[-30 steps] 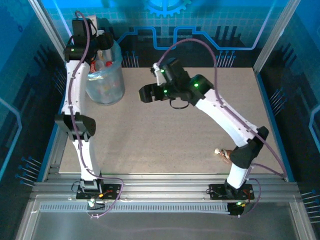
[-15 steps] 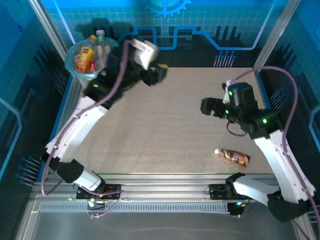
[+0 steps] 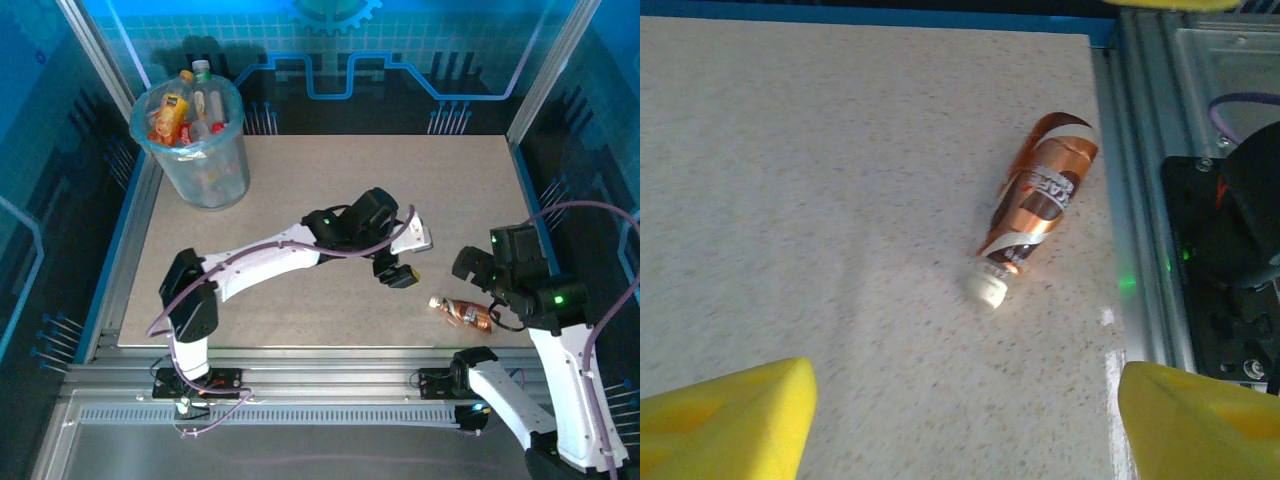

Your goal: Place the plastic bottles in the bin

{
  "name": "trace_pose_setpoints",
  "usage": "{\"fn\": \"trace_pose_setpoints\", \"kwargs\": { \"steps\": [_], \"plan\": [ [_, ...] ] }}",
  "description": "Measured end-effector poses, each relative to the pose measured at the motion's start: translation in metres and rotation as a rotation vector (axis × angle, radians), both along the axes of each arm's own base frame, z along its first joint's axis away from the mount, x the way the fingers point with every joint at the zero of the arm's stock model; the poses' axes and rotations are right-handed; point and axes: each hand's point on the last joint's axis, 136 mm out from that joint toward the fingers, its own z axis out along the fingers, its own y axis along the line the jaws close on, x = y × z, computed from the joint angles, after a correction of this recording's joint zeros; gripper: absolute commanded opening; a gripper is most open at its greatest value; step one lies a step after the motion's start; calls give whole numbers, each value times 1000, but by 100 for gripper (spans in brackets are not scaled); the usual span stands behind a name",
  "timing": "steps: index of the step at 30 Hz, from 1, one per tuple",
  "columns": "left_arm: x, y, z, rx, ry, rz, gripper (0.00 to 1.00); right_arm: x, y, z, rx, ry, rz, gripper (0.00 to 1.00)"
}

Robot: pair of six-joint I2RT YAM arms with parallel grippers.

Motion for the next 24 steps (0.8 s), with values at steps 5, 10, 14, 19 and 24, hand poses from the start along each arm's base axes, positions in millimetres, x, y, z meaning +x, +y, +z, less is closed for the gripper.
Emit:
{"fn": "trace_pose_setpoints", "kwargs": {
  "steps": [5,10,14,19,24],
  "plan": [
    [-5,-30,-57,2,72,-82,77,-4,-23,-7,-12,12,-129,100],
    [-18,-49,-122,48,134,-144,74,-5,-43,-17,-19,22,-219,100],
    [-30,-62,-156,73,149,-188,68,-2,-44,-32,12,38,-225,100],
    [-32,-86,-170,58,161,-233,66,0,-39,-45,34,57,-194,100],
    [-30,-94,-176,46,153,-252,68,0,-36,-44,46,33,-178,100]
  ]
}}
